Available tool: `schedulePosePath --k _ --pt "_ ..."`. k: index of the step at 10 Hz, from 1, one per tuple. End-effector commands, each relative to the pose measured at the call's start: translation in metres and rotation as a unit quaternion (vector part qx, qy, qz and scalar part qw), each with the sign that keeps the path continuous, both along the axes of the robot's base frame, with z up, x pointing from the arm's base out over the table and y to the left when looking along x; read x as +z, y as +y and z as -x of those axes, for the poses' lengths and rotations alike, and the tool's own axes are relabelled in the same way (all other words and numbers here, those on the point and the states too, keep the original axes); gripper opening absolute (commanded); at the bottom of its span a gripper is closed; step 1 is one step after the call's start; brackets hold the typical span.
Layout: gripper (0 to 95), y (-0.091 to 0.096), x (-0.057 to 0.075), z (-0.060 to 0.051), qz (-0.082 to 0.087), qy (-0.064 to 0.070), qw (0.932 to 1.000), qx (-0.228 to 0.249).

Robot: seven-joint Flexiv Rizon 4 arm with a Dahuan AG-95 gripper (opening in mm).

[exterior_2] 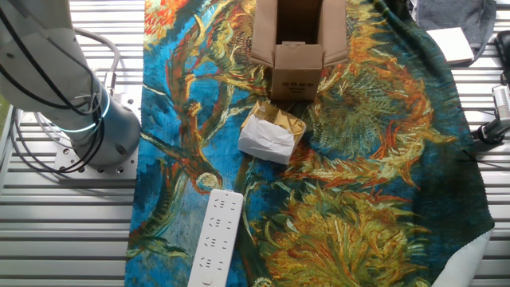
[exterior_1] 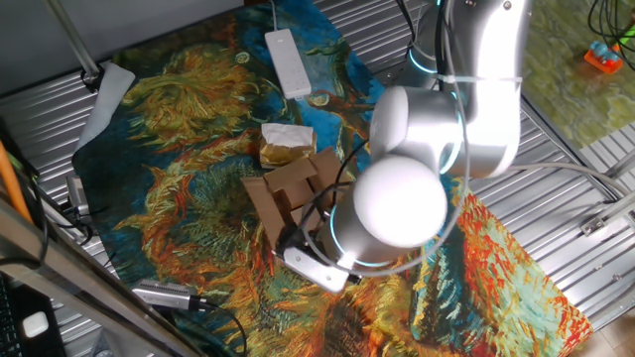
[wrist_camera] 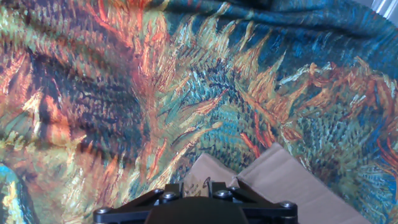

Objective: Cover the box

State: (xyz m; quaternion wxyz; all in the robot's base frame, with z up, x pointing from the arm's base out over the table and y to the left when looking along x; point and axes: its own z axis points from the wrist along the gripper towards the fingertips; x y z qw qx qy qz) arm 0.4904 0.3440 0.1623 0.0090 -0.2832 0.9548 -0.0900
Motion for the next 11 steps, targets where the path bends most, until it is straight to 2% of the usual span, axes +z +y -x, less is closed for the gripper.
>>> schedulePosePath --k 1,3,5,6,11 --pt "19.0 -0.0011 0.0001 0.0012 -0.026 0.000 0.9995 -0.017" --pt "19.0 -0.0011 0.0001 0.0012 -0.047 -0.003 0.9984 -0.031" --pt "19.0 -0.0011 0.0001 0.0012 -0.075 -0.004 0.9965 -0.035" --pt "38.0 -0.0011 0.0001 0.0012 -0.088 -0.004 0.9955 -0.035" --pt "38.0 -0.0011 0.0001 0.0012 -0.090 -0.004 0.9946 -0.052"
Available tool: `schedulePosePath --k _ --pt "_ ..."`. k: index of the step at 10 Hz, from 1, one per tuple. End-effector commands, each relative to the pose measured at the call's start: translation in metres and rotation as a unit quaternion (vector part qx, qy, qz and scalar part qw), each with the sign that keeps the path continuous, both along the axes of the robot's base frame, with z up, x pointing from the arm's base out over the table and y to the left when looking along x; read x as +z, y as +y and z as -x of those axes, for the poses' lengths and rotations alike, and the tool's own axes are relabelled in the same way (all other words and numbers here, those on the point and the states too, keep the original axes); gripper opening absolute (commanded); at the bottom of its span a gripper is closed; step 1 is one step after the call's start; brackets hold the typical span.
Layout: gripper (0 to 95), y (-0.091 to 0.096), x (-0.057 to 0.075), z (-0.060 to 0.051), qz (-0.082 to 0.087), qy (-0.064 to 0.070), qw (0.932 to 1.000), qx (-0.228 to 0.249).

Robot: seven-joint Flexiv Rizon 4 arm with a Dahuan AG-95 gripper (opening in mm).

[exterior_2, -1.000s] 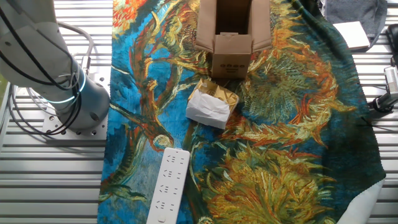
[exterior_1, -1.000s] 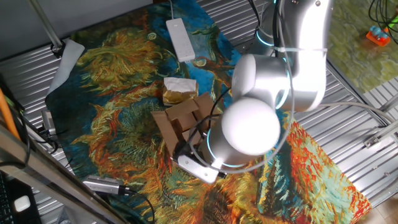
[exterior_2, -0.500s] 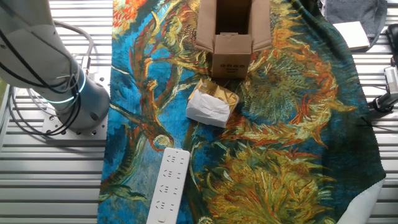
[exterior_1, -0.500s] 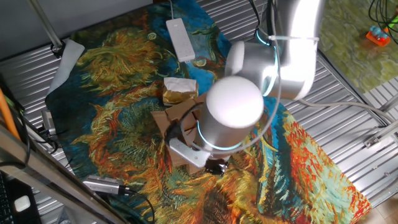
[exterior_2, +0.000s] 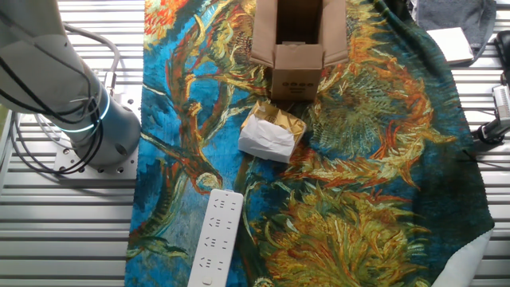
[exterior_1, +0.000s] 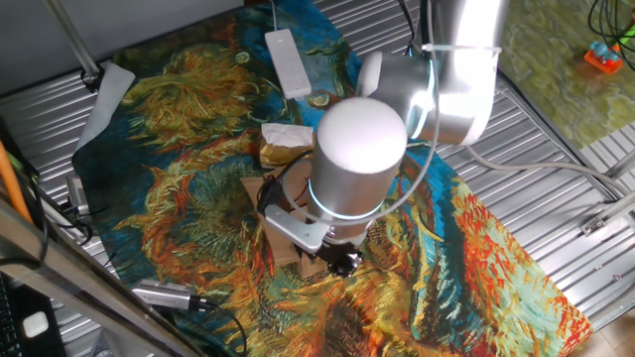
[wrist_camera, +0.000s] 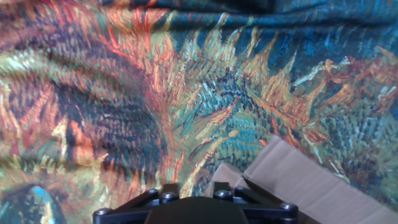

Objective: Cover the box

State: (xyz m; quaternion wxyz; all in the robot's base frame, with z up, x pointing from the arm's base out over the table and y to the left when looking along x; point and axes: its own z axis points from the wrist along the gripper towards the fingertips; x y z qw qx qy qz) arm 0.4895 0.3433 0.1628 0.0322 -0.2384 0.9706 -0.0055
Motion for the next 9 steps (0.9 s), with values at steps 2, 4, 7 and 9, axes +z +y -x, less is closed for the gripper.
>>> schedulePosePath --k 2,4,7,9 --pt "38.0 -0.0005 -0.0004 0.0002 -0.001 0.000 0.9999 -0.017" --pt "38.0 -0.0005 -0.0004 0.0002 -0.002 0.000 0.9998 -0.019" --pt "38.0 -0.0005 -0.0004 0.0002 -0.003 0.000 0.9997 -0.024" --pt "19.0 -0.0005 -0.0004 0.0002 -0.005 -0.002 0.9993 -0.036"
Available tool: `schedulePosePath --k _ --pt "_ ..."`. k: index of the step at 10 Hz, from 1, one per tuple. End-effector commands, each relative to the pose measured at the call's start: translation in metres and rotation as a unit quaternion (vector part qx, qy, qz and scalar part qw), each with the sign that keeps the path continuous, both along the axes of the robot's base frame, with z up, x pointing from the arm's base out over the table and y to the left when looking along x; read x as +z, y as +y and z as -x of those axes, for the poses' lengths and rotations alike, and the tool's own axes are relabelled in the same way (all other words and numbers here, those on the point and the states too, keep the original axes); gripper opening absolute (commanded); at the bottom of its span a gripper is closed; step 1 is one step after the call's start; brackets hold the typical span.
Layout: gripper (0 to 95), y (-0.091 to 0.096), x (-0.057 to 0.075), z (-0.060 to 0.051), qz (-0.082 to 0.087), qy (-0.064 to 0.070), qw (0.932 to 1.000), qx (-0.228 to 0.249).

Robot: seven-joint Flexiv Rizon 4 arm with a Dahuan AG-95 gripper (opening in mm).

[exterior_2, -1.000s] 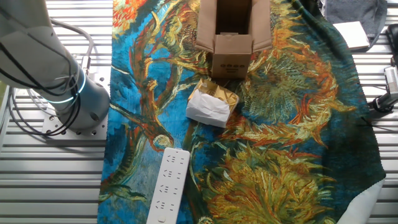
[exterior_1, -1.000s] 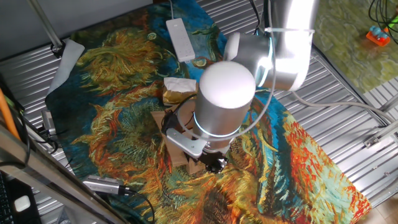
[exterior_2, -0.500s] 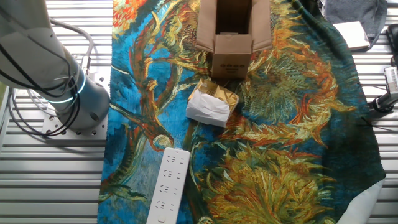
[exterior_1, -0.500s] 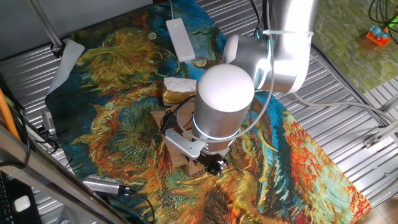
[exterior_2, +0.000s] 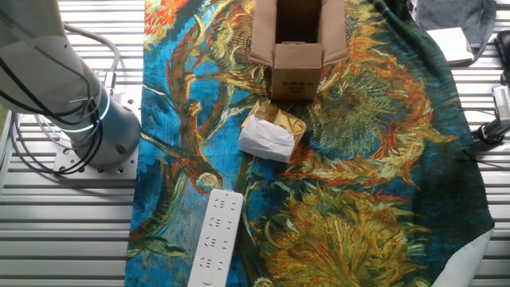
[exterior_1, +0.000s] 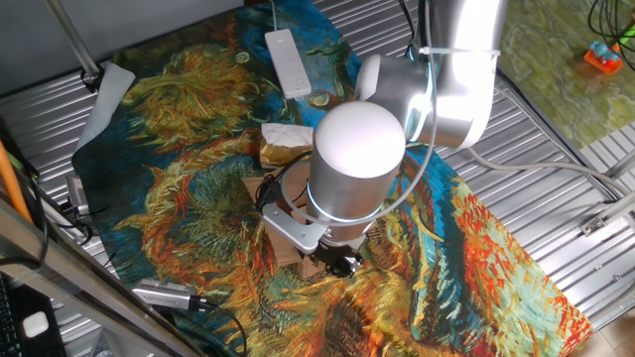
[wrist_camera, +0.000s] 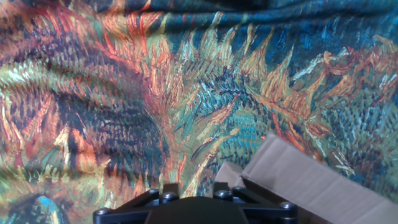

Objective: Cover the box

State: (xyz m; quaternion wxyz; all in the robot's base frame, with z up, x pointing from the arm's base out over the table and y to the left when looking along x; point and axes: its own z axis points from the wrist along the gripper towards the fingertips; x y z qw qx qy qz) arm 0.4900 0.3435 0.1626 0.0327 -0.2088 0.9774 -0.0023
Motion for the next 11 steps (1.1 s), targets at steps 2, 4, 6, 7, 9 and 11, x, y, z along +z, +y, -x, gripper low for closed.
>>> schedulePosePath --k 2,4,6,7,9,11 --pt "19.0 -0.0007 -0.0002 0.0007 -0.008 -0.004 0.9999 -0.009" --pt "19.0 -0.0007 -0.0002 0.0007 -0.008 -0.003 0.9999 -0.009" --pt "19.0 -0.0007 -0.0002 0.0007 -0.005 -0.001 0.9999 -0.009" --pt "19.0 -0.0007 -0.0002 0.0007 -0.004 -0.001 0.9999 -0.010" --pt "19.0 -0.0007 -0.0002 0.0007 -0.004 0.000 0.9999 -0.010" --pt "19.0 -0.0007 -0.0002 0.0007 -0.004 0.000 1.0000 -0.009"
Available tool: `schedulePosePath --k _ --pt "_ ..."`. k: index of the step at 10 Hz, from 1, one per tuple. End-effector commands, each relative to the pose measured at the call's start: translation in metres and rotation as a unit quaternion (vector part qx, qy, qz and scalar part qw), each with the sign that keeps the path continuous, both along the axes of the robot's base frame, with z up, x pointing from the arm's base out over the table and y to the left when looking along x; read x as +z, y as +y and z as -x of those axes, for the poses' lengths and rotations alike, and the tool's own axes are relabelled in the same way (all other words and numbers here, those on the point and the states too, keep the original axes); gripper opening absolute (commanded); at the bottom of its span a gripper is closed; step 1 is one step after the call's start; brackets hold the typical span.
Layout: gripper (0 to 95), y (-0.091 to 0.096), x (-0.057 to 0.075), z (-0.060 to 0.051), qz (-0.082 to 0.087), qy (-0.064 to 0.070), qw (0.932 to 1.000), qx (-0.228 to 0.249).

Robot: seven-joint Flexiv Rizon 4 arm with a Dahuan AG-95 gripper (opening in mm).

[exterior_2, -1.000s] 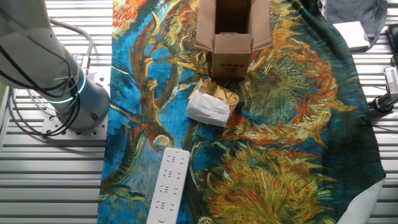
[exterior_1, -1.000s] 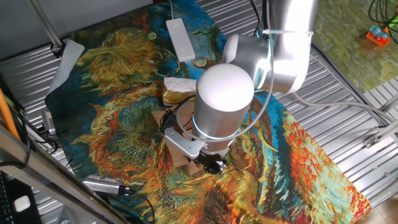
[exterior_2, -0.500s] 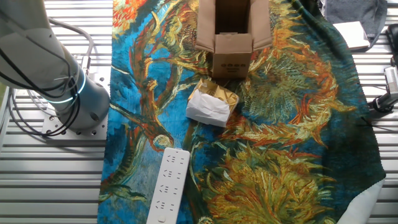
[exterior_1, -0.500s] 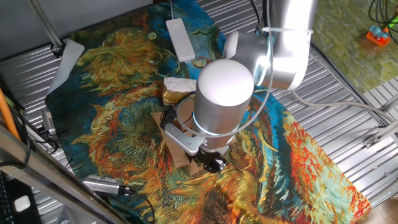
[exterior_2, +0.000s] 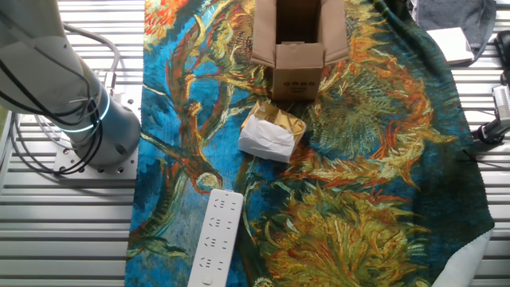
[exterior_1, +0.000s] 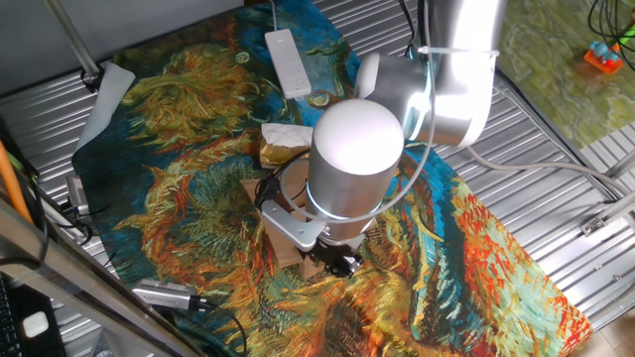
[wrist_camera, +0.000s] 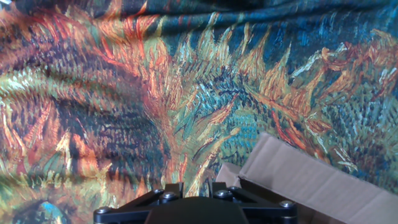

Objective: Cover the box

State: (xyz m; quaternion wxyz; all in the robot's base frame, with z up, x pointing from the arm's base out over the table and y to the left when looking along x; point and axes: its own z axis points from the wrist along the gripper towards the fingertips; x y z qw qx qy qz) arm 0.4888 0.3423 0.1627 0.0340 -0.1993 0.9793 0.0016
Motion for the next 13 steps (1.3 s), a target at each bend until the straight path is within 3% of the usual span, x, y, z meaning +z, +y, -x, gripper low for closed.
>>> schedulePosePath --k 1,5,7,9,13 --pt "19.0 0.000 0.000 0.000 0.000 0.001 1.0000 0.003" --pt "19.0 0.000 0.000 0.000 0.004 0.003 1.0000 0.005" --pt "19.0 -0.005 0.003 0.005 0.008 0.006 1.0000 0.001" --pt "19.0 -0.015 0.007 0.013 0.009 0.019 0.9998 -0.003" --pt "19.0 -0.026 0.001 0.022 0.008 0.017 0.9998 0.002"
